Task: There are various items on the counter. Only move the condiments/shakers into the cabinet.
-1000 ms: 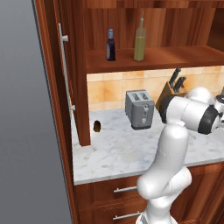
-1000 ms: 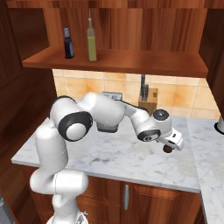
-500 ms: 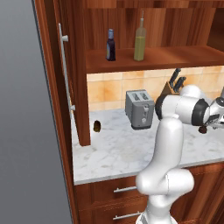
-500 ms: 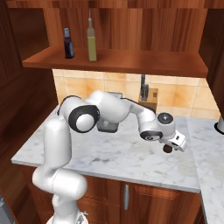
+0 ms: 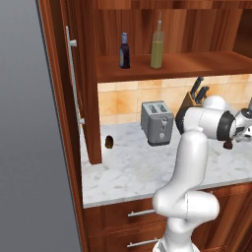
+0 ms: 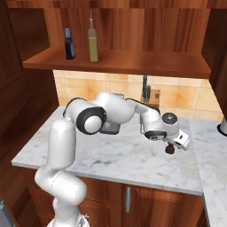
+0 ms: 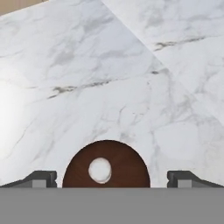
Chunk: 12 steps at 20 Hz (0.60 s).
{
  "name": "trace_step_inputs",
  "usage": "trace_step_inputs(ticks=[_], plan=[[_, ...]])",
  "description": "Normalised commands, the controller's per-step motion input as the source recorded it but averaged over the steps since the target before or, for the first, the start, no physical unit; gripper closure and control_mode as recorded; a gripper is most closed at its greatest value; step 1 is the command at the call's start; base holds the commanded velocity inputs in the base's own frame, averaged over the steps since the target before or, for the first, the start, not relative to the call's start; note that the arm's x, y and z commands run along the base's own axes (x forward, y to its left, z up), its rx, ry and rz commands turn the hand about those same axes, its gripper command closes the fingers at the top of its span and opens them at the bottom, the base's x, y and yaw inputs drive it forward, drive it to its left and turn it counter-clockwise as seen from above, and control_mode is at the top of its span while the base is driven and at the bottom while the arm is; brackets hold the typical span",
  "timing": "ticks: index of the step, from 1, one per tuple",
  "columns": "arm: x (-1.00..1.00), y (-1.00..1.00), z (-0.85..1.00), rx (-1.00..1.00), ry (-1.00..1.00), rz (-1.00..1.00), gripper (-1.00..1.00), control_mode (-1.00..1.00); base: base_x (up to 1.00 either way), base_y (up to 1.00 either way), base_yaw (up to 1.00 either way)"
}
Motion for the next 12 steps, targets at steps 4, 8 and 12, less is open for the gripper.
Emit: trace_step_inputs(ticks=[4, 8, 12], plan=[[0.02, 0.0, -0.01, 0.0, 0.0, 0.0, 1.0, -1.0, 0.0, 0.0, 0.0], [-0.04, 0.0, 0.14, 0.0, -0.02, 0.0, 1.0, -1.0, 0.0, 0.0, 0.0], [-0.22, 0.04, 0.66, 0.0, -0.03, 0.0, 1.0, -1.0, 0.0, 0.0, 0.0]])
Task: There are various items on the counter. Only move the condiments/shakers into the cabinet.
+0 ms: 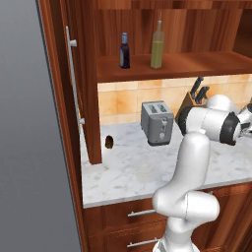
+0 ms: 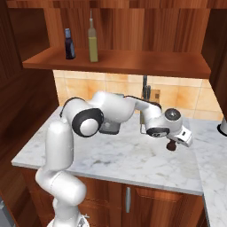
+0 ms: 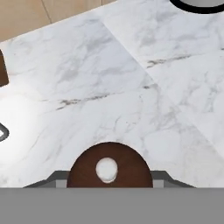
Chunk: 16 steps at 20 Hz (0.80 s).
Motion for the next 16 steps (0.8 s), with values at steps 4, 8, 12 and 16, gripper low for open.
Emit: trace_step_inputs(ticks=[4, 8, 12, 16], plan=[[-0.66, 0.34, 1.0, 0.0, -0.11, 0.0, 1.0, -1.0, 0.0, 0.0, 0.0], [-0.87, 0.48, 1.0, 0.0, -0.08, 0.0, 1.0, -1.0, 0.0, 0.0, 0.0], [-0.77, 0.57, 1.0, 0.0, -0.02, 0.0, 1.0, -1.0, 0.0, 0.0, 0.0], [-0.52, 0.61, 1.0, 0.0, 0.0, 0.0, 1.0, -1.0, 0.0, 0.0, 0.0]])
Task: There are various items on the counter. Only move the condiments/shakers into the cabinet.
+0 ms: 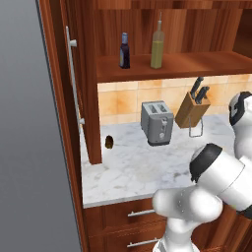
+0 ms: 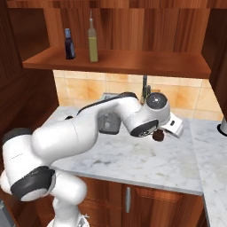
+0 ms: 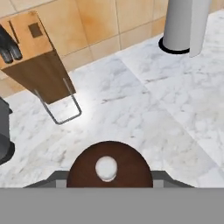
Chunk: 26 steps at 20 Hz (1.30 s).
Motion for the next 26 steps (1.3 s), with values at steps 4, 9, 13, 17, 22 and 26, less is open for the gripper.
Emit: trace_step_inputs(ticks=[4, 9, 13, 17, 22, 26], plan=[[-0.31, 0.7, 1.0, -0.01, -0.07, 0.0, 1.0, -1.0, 0.0, 0.0, 0.0], [-0.24, 0.69, 1.0, 0.0, -0.16, 0.01, 1.0, -1.0, 0.0, 0.0, 0.0], [-0.03, 0.61, 1.0, 0.0, -0.15, 0.01, 1.0, -1.0, 0.0, 0.0, 0.0], [0.0, 0.41, 1.0, 0.0, -0.12, 0.02, 1.0, -1.0, 0.0, 0.0, 0.0], [0.09, 0.27, 0.97, 0.0, -0.01, 0.0, 1.0, -1.0, 0.0, 0.0, 0.0], [0.33, 0.27, 0.3, -0.02, -0.01, -0.01, 1.0, -1.0, 0.0, 0.0, 0.0]])
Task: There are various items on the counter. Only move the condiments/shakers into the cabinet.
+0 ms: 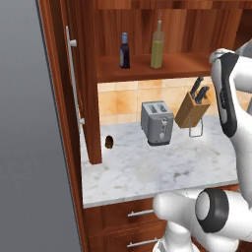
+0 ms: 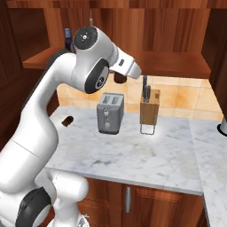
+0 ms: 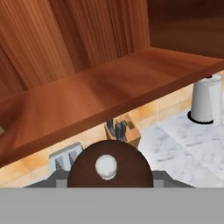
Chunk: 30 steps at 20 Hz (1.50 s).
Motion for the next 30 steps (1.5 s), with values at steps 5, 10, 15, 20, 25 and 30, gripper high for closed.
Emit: trace_step_inputs(ticks=[5, 10, 15, 20, 25, 30], plan=[[0.33, 0.14, 0.0, 0.0, 0.0, -0.01, 1.0, -1.0, 0.0, 0.0, 0.0], [0.07, 0.02, 0.01, 0.0, 0.0, 0.03, 1.0, -1.0, 0.0, 0.0, 0.0], [0.17, 0.0, 0.01, -0.01, 0.0, 0.01, 1.0, -1.0, 0.0, 0.0, 0.0], [0.11, 0.06, 0.0, 0.0, 0.0, 0.16, 1.0, -1.0, 0.0, 0.0, 0.0], [0.01, 0.13, 0.0, -0.01, 0.0, 0.21, 1.0, -1.0, 0.0, 0.0, 0.0], [0.19, 0.11, 0.07, -0.07, -0.02, 0.05, 1.0, -1.0, 0.0, 0.0, 0.0]])
